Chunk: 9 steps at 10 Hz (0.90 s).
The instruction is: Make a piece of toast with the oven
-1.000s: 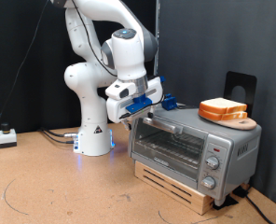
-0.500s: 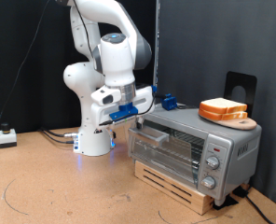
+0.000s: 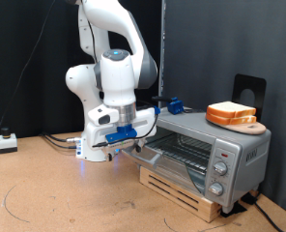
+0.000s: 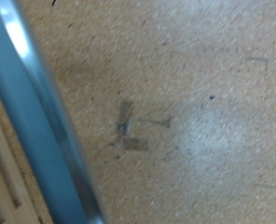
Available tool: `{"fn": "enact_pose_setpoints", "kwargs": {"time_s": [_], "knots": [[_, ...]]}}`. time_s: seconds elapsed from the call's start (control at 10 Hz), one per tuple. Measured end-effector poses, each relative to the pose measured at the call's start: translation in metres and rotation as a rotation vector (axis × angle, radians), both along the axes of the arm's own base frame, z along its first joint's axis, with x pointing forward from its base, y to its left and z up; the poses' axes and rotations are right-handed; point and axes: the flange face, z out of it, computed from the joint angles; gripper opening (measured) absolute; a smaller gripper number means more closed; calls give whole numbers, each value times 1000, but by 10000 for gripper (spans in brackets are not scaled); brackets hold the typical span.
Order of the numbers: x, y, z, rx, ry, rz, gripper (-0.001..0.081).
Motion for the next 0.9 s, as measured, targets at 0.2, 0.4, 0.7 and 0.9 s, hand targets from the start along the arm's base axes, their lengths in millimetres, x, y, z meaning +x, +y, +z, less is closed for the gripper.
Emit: {"fn": "enact_pose_setpoints", "kwargs": {"time_s": [0.2, 0.4, 0.7, 0.9], "knots": [[10, -8, -8, -8, -7, -4, 809], [20, -16, -19, -20, -3, -30, 809], [33, -26, -46, -17, 36, -96, 809], [46, -30, -61, -2, 55, -147, 809]]}}
